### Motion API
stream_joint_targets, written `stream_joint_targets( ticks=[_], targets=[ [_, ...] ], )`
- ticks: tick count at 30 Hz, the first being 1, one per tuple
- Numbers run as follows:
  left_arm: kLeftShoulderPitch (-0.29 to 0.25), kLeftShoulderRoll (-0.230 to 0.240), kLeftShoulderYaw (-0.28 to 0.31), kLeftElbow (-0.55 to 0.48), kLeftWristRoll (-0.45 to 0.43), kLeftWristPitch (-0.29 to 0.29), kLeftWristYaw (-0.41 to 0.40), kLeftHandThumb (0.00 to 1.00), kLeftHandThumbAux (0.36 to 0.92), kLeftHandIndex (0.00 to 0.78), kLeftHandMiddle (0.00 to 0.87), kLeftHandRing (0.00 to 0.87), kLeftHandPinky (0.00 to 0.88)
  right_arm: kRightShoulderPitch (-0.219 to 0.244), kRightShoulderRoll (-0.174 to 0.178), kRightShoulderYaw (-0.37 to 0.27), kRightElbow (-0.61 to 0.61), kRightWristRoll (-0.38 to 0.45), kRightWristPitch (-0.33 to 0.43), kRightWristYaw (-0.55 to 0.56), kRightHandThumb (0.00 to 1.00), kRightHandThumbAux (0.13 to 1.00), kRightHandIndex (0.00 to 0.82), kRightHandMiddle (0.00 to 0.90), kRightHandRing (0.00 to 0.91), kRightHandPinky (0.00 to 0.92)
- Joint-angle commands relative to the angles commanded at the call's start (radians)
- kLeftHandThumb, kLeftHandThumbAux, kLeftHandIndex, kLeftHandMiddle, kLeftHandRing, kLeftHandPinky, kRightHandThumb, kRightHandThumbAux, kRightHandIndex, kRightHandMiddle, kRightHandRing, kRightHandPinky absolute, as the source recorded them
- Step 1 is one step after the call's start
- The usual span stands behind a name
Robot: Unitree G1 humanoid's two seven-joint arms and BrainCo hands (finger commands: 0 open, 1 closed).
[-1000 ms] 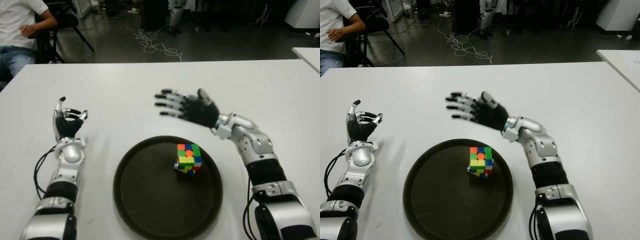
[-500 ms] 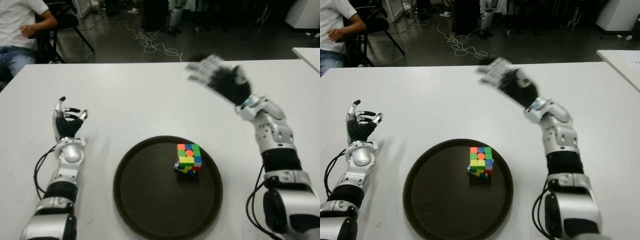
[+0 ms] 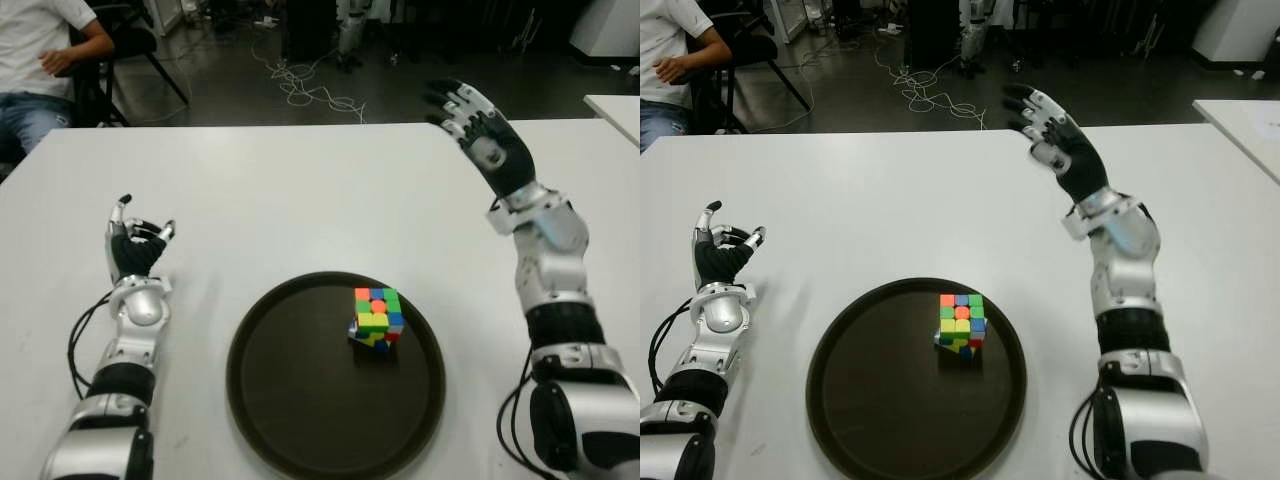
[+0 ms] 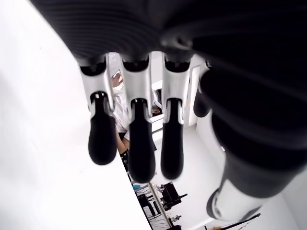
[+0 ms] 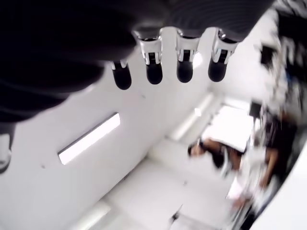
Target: Pick up the Rubik's Cube and put it in the plate
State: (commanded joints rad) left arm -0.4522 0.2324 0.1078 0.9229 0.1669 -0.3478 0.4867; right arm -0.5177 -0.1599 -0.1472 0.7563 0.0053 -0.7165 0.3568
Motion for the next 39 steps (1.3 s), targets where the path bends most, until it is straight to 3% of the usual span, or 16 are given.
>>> stream_joint_targets(
  ticks=[3, 10, 13, 20, 21, 22, 23, 24, 26, 29, 34, 39],
  targets=[
    [0.001, 0.0, 0.0, 0.002, 0.0, -0.003, 0.001, 0.367, 0.78, 0.131, 0.561, 0.666, 0.667, 0.018, 0.003, 0.01, 0.041, -0.063, -0.059, -0.108, 0.0, 0.484, 0.0, 0.0, 0.0, 0.0],
    [0.006, 0.004, -0.002, -0.004, 0.003, 0.0, -0.002, 0.347, 0.772, 0.128, 0.424, 0.535, 0.567, 0.047, -0.007, 0.012, 0.067, -0.126, -0.062, -0.282, 0.0, 0.515, 0.0, 0.0, 0.0, 0.0],
    [0.013, 0.008, -0.004, -0.011, 0.006, 0.0, -0.005, 0.329, 0.779, 0.13, 0.526, 0.622, 0.664, 0.103, 0.004, 0.016, 0.009, -0.162, -0.037, -0.365, 0.0, 0.548, 0.0, 0.0, 0.0, 0.0],
    [0.035, 0.013, -0.001, -0.035, 0.006, -0.005, -0.009, 0.325, 0.77, 0.129, 0.581, 0.678, 0.713, 0.218, 0.024, 0.04, -0.087, -0.172, -0.023, -0.424, 0.0, 0.605, 0.0, 0.0, 0.0, 0.0],
    [0.064, 0.008, -0.002, -0.075, 0.008, -0.008, -0.008, 0.323, 0.769, 0.128, 0.587, 0.684, 0.72, 0.226, 0.024, 0.041, -0.087, -0.168, -0.017, -0.425, 0.0, 0.608, 0.0, 0.0, 0.0, 0.0],
    [0.086, 0.004, -0.003, -0.105, 0.009, -0.009, -0.007, 0.308, 0.756, 0.124, 0.545, 0.636, 0.663, 0.232, 0.024, 0.043, -0.087, -0.165, -0.012, -0.427, 0.0, 0.612, 0.0, 0.0, 0.0, 0.0],
    [0.14, -0.007, -0.008, -0.182, 0.017, -0.006, -0.004, 0.302, 0.752, 0.122, 0.53, 0.619, 0.643, 0.235, 0.025, 0.045, -0.082, -0.162, -0.007, -0.429, 0.0, 0.614, 0.0, 0.0, 0.0, 0.0],
    [0.178, -0.015, -0.011, -0.239, 0.023, -0.002, -0.002, 0.265, 0.739, 0.11, 0.428, 0.494, 0.478, 0.237, 0.026, 0.046, -0.08, -0.16, -0.003, -0.431, 0.0, 0.617, 0.0, 0.0, 0.0, 0.0],
    [0.293, -0.049, -0.033, -0.426, 0.053, 0.024, 0.004, 0.203, 0.723, 0.09, 0.277, 0.309, 0.268, 0.254, 0.032, 0.051, -0.082, -0.165, -0.002, -0.443, 0.0, 0.624, 0.0, 0.0, 0.0, 0.0],
    [0.426, -0.097, -0.077, -0.654, 0.104, 0.048, 0.003, 0.125, 0.723, 0.065, 0.146, 0.144, 0.107, 0.287, 0.042, 0.057, -0.099, -0.168, -0.002, -0.452, 0.0, 0.649, 0.0, 0.0, 0.0, 0.0],
    [0.514, -0.101, -0.094, -0.792, 0.11, 0.045, -0.054, 0.037, 0.727, 0.019, 0.031, 0.027, 0.02, 0.332, 0.052, 0.073, -0.128, -0.192, -0.011, -0.473, 0.0, 0.688, 0.0, 0.0, 0.0, 0.0],
    [0.525, -0.083, -0.081, -0.802, 0.083, 0.032, -0.112, 0.006, 0.725, 0.003, 0.005, 0.004, 0.003, 0.372, 0.053, 0.086, -0.166, -0.206, -0.012, -0.487, 0.0, 0.719, 0.0, 0.0, 0.0, 0.0]
  ],
)
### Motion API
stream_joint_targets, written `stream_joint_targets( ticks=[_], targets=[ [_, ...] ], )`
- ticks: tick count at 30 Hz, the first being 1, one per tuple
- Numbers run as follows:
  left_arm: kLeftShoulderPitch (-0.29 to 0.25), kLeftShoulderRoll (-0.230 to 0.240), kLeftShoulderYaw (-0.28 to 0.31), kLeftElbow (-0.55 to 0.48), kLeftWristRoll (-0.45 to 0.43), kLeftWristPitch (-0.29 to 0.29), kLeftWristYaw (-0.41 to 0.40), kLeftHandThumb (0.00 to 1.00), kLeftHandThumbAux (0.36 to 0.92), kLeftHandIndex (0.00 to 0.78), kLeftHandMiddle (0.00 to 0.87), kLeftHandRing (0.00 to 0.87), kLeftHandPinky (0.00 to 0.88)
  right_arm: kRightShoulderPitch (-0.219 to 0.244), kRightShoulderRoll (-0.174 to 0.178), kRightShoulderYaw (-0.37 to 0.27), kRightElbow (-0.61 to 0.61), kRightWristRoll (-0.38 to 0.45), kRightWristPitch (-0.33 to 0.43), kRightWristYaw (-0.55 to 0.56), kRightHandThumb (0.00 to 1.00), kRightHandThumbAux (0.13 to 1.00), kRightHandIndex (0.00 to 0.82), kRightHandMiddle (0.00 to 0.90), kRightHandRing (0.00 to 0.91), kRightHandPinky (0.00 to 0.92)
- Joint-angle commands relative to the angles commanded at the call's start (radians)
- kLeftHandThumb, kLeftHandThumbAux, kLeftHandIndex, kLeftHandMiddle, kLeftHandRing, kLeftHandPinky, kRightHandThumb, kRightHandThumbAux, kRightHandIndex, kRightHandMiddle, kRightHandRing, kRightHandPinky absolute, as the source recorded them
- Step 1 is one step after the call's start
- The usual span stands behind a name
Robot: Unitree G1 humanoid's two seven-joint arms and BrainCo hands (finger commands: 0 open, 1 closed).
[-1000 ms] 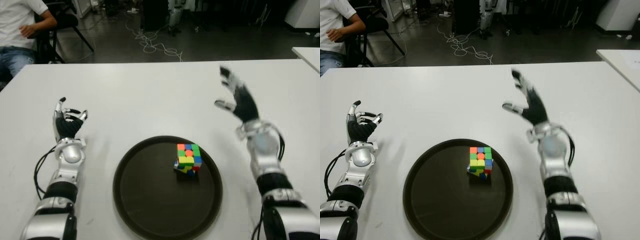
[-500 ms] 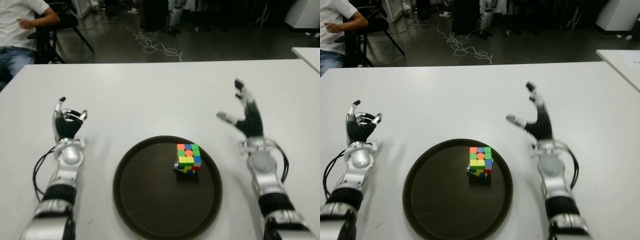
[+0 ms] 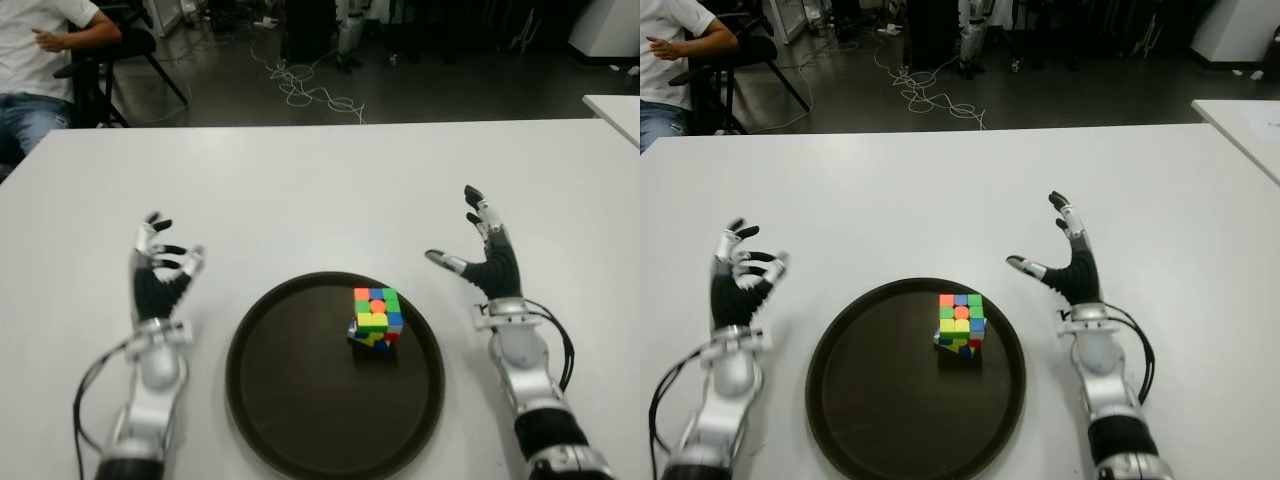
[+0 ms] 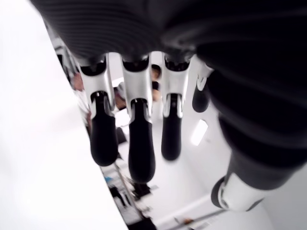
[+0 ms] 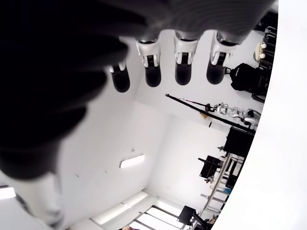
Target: Pick up the Rubik's Cube and put it in the plate
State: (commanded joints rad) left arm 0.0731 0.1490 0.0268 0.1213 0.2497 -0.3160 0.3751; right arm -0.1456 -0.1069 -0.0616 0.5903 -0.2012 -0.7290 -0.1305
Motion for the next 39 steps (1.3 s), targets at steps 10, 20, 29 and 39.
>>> stream_joint_targets(
  ticks=[10, 20, 29, 39],
  targets=[
    [-0.016, 0.013, 0.043, -0.063, -0.027, 0.012, -0.083, 0.0, 0.795, 0.0, 0.0, 0.0, 0.0, 0.038, -0.031, 0.023, -0.02, -0.113, -0.046, -0.105, 0.0, 0.75, 0.0, 0.0, 0.0, 0.0],
    [-0.033, 0.026, 0.067, 0.069, -0.003, -0.052, -0.064, 0.0, 0.778, 0.0, 0.0, 0.0, 0.0, 0.01, -0.042, 0.04, 0.048, -0.162, -0.082, -0.206, 0.0, 0.781, 0.0, 0.0, 0.0, 0.0],
    [-0.036, 0.01, 0.065, 0.096, -0.016, -0.065, -0.08, 0.0, 0.715, 0.0, 0.0, 0.0, 0.0, -0.008, -0.046, 0.051, 0.072, -0.167, -0.08, -0.256, 0.0, 0.809, 0.0, 0.0, 0.0, 0.0],
    [-0.028, -0.011, 0.057, 0.098, -0.006, -0.072, -0.068, 0.0, 0.694, 0.0, 0.0, 0.0, 0.0, -0.013, -0.063, 0.069, 0.069, -0.199, -0.068, -0.294, 0.0, 0.823, 0.0, 0.0, 0.0, 0.0]
  ],
)
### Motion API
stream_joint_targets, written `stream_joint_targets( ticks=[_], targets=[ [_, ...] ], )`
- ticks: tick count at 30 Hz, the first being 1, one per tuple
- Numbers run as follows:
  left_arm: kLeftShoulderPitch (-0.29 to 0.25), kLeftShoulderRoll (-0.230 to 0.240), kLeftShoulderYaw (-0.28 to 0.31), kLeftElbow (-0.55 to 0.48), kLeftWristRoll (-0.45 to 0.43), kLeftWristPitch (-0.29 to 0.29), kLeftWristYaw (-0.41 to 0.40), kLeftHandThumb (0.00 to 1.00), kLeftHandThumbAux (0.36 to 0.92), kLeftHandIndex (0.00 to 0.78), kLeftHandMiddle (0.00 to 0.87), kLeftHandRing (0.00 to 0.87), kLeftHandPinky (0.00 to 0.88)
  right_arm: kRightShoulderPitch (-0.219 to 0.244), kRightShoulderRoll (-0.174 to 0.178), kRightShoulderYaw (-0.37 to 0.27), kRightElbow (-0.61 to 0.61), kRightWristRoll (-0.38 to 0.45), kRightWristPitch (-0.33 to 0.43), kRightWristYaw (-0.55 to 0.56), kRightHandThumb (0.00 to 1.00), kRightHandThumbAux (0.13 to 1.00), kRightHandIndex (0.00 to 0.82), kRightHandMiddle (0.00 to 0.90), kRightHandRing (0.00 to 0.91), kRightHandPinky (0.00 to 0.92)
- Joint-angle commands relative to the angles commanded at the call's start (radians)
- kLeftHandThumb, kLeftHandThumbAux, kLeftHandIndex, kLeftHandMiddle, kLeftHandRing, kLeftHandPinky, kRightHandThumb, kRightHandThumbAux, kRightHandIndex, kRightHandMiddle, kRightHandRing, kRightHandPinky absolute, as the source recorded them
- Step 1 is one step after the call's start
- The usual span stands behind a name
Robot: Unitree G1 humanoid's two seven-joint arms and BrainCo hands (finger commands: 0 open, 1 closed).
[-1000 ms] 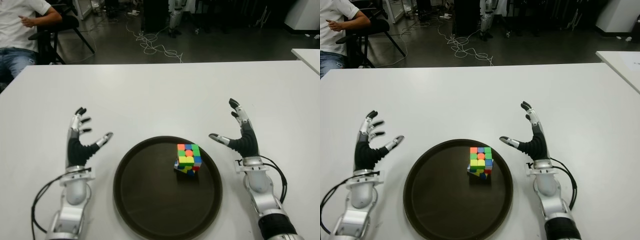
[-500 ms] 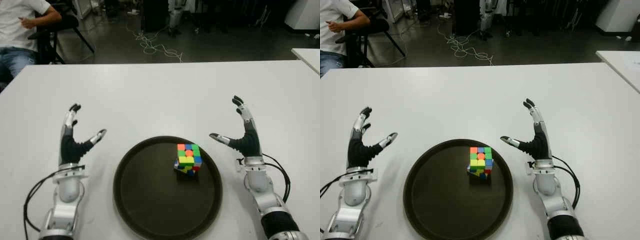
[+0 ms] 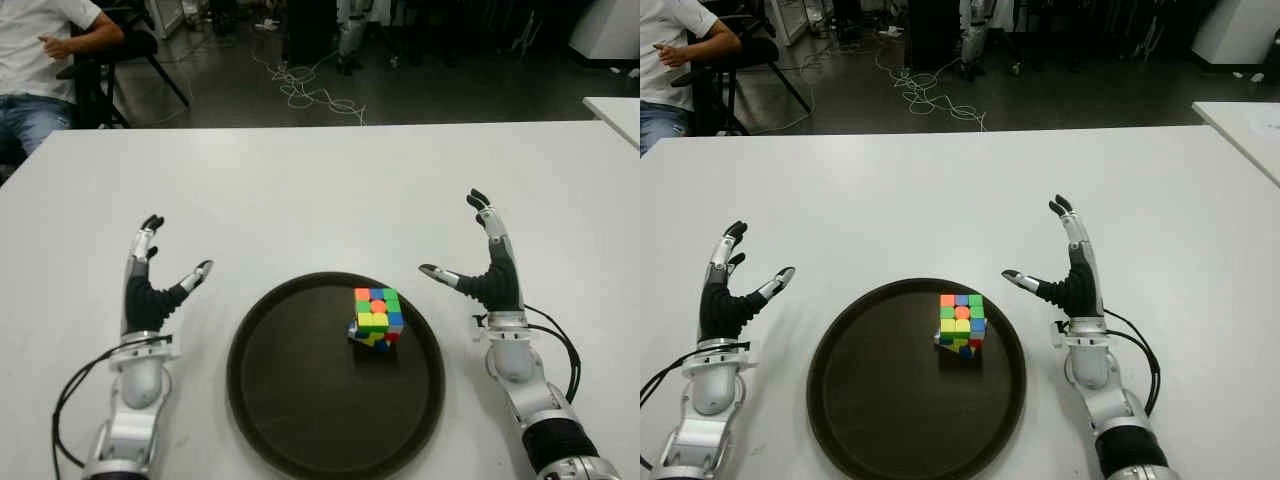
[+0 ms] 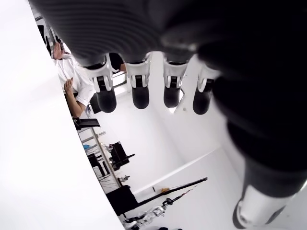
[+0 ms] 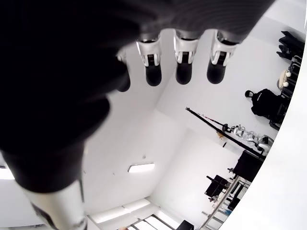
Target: Pick up the Rubik's Cube and put it in the plate
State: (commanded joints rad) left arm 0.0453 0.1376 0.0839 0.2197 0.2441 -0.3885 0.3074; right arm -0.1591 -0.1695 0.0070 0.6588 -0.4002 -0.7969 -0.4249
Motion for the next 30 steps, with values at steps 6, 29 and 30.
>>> stream_joint_targets(
  ticks=[6, 29, 30],
  targets=[
    [0.002, -0.009, 0.002, -0.02, 0.006, 0.016, 0.002, 0.0, 0.662, 0.0, 0.0, 0.0, 0.0, -0.006, -0.022, 0.011, 0.02, -0.029, 0.012, -0.022, 0.0, 0.824, 0.0, 0.0, 0.0, 0.0],
    [0.002, -0.002, 0.006, -0.01, 0.045, 0.04, 0.002, 0.0, 0.667, 0.0, 0.0, 0.0, 0.0, -0.019, -0.014, 0.026, 0.083, 0.033, -0.014, -0.017, 0.0, 0.811, 0.0, 0.0, 0.0, 0.0],
    [0.001, -0.001, 0.006, -0.008, 0.044, 0.04, 0.003, 0.0, 0.665, 0.0, 0.0, 0.0, 0.0, -0.018, -0.013, 0.026, 0.08, 0.034, -0.013, -0.017, 0.0, 0.811, 0.0, 0.0, 0.0, 0.0]
  ],
)
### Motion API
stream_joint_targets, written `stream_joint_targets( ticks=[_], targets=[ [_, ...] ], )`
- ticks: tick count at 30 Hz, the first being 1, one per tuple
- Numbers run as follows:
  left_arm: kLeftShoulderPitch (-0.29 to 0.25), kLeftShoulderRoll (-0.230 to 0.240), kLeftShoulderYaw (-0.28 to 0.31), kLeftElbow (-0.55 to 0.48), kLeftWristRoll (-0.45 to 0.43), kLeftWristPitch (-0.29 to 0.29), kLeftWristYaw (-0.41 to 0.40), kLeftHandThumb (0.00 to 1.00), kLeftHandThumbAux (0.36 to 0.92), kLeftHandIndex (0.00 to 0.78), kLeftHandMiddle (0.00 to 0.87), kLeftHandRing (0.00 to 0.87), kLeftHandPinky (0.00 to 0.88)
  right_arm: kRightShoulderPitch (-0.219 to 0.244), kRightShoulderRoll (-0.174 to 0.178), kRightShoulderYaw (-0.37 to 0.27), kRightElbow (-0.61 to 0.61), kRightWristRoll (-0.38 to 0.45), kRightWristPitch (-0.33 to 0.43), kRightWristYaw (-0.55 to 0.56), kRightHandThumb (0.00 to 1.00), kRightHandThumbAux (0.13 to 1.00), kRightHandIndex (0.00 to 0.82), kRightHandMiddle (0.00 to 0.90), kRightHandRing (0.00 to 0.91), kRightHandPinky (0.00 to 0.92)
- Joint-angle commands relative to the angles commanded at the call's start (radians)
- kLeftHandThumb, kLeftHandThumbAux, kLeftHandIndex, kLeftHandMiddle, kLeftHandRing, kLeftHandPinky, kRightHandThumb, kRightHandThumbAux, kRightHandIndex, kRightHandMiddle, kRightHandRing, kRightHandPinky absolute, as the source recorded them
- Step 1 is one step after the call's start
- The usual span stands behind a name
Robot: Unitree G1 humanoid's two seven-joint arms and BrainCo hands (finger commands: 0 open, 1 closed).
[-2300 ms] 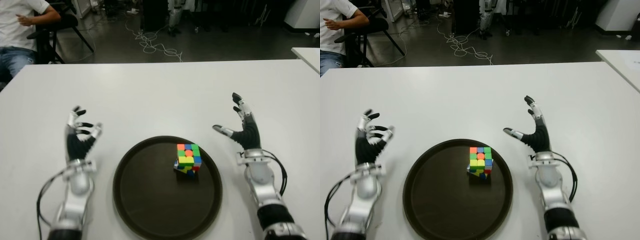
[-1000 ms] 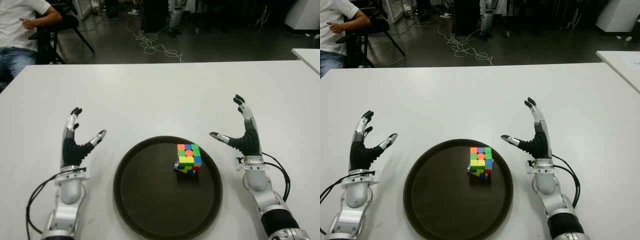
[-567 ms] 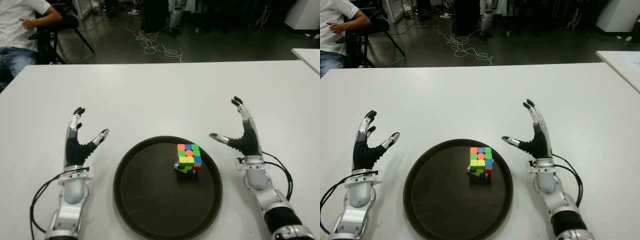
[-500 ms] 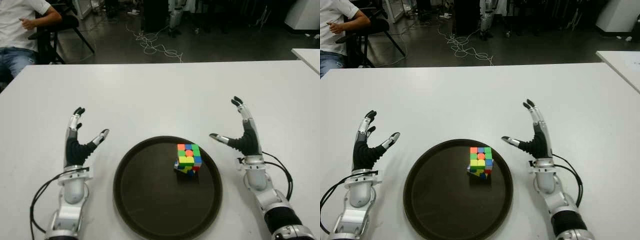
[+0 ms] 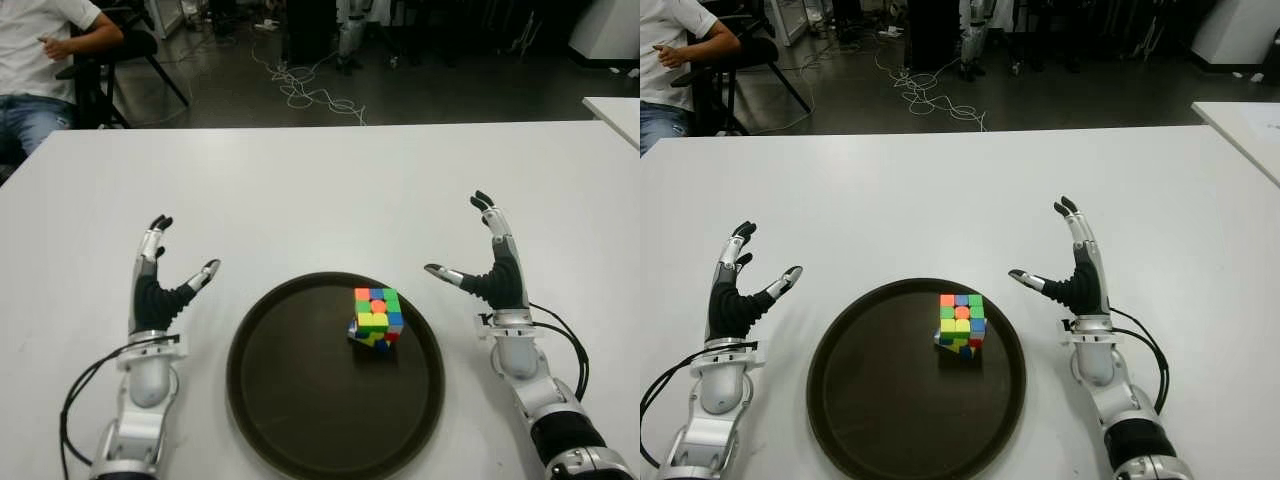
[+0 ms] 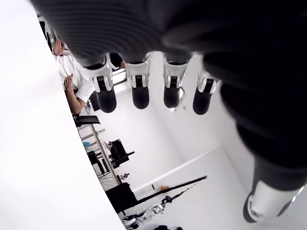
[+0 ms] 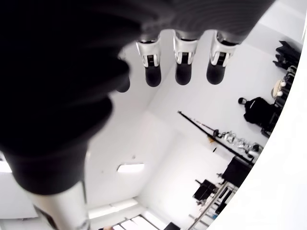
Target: Pick up the Rubik's Cube and put it in the plate
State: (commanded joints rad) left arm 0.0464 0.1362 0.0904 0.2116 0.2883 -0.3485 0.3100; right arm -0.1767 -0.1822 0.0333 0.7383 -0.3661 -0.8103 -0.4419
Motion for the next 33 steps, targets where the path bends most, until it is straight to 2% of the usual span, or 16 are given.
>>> stream_joint_targets(
  ticks=[8, 14, 18, 20, 25, 33],
  targets=[
    [-0.004, -0.01, 0.003, 0.011, -0.014, -0.009, 0.0, 0.0, 0.659, 0.0, 0.0, 0.0, 0.0, 0.005, -0.002, 0.01, -0.024, -0.038, -0.007, -0.04, 0.0, 0.805, 0.0, 0.0, 0.0, 0.0],
    [-0.006, -0.008, 0.003, 0.003, -0.029, -0.013, -0.014, 0.0, 0.674, 0.0, 0.0, 0.0, 0.0, 0.009, -0.033, 0.034, -0.045, -0.146, 0.024, -0.125, 0.0, 0.785, 0.0, 0.0, 0.0, 0.0],
    [-0.007, -0.004, 0.001, 0.005, -0.026, -0.01, -0.012, 0.0, 0.682, 0.0, 0.0, 0.0, 0.0, -0.008, -0.035, 0.05, 0.015, -0.188, 0.037, -0.189, 0.0, 0.776, 0.0, 0.0, 0.0, 0.0],
    [-0.005, -0.004, 0.001, 0.003, -0.027, -0.008, -0.013, 0.0, 0.683, 0.0, 0.0, 0.0, 0.0, -0.011, -0.028, 0.048, 0.023, -0.168, 0.035, -0.182, 0.0, 0.773, 0.0, 0.0, 0.0, 0.0],
    [-0.005, 0.0, -0.002, -0.007, -0.018, -0.001, -0.011, 0.0, 0.666, 0.0, 0.0, 0.0, 0.0, -0.014, 0.003, 0.028, 0.015, -0.027, 0.016, -0.066, 0.0, 0.776, 0.0, 0.0, 0.0, 0.0],
    [-0.001, 0.002, -0.006, -0.011, -0.016, -0.007, -0.017, 0.0, 0.642, 0.0, 0.0, 0.0, 0.0, -0.009, 0.01, 0.024, -0.004, 0.019, 0.028, -0.018, 0.0, 0.777, 0.0, 0.0, 0.0, 0.0]
  ],
)
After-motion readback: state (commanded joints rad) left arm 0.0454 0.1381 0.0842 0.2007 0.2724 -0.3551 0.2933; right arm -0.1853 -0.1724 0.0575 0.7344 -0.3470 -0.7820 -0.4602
